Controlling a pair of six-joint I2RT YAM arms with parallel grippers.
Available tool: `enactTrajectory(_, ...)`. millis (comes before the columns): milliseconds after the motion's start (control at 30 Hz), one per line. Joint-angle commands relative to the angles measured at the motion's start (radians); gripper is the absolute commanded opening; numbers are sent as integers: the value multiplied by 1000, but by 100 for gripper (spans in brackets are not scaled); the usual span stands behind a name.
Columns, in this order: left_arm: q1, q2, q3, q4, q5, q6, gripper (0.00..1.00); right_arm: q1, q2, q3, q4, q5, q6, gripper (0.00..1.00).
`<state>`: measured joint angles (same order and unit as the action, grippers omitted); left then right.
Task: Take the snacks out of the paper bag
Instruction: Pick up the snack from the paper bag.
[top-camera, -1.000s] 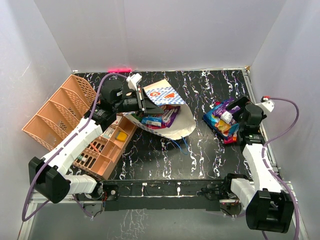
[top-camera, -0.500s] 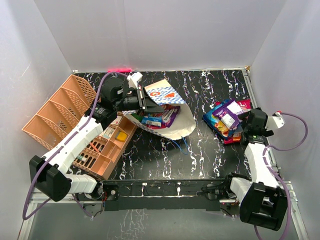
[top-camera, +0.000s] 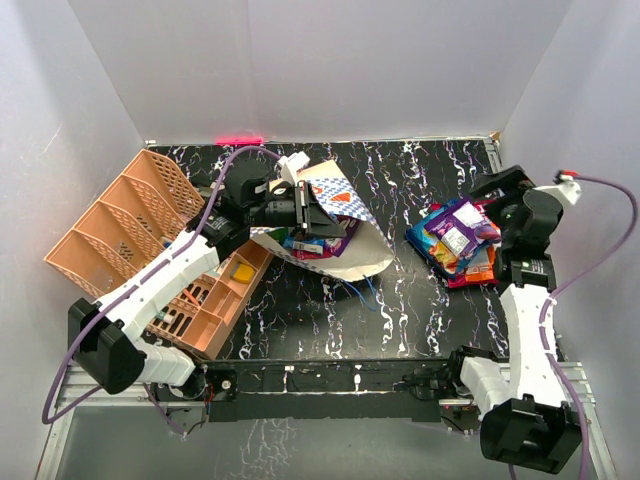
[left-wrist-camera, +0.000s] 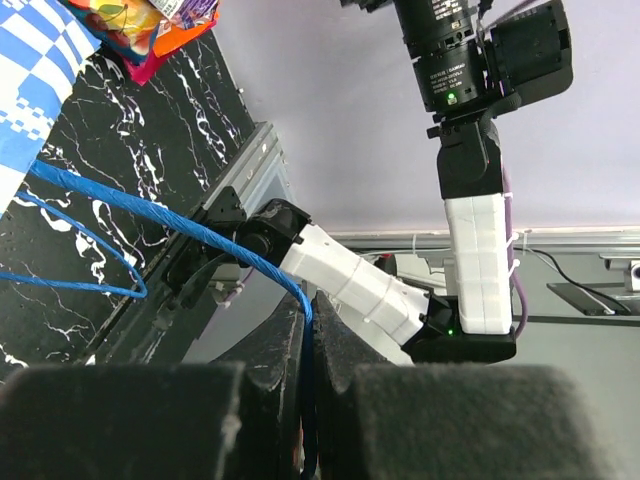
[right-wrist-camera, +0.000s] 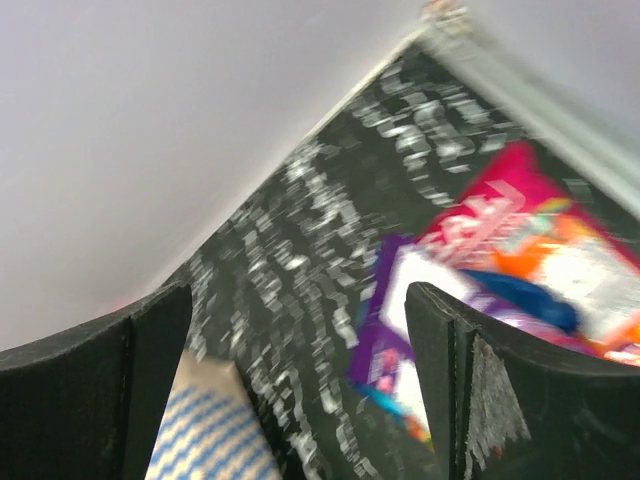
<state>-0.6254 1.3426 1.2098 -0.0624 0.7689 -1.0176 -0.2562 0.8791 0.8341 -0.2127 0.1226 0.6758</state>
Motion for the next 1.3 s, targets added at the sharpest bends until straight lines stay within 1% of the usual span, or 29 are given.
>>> enactTrajectory(0,-31,-40,45,33,-19,-6,0,77,42,23,151,-460,-66,90)
enactTrajectory(100,-49,-59,39,36,-56,-17,0,136,39,-29,161,-650,-52,89)
enactTrajectory(200,-66,-84,-8,82,-91,-53,0,188,-16,-113,147,-741,-68,88)
enactTrajectory(333,-107,-81,-58,162,-131,-95,0,239,-99,-216,97,-836,-102,83)
enactTrajectory(367,-121,-74,-55,165,-148,-88,0,247,-118,-242,88,-855,-105,81)
enactTrajectory(400,-138,-67,-51,166,-172,-77,0,283,-138,-265,81,-867,-105,80)
enactTrajectory(533,-194,-26,-35,202,-260,-56,0,357,-233,-363,67,-879,-94,78)
enactTrajectory(667,-231,15,-13,272,-314,-68,0,420,-332,-434,83,-871,-8,75)
enactTrajectory(867,-239,10,2,299,-370,-66,0,480,-442,-466,137,-815,89,74)
enactTrajectory(933,-239,-15,-22,320,-394,-72,0,501,-436,-476,197,-809,109,73)
enactTrajectory(967,-240,-29,-35,329,-408,-76,0,515,-419,-513,219,-796,115,72)
enactTrajectory(1033,-239,-53,-59,348,-430,-79,0,559,-367,-532,280,-751,121,71)
enactTrajectory(1133,-239,-75,-75,351,-450,-81,0,705,-258,-541,401,-618,125,71)
enactTrajectory(1267,-238,-85,-82,356,-455,-78,0,966,-61,-451,436,-296,160,72)
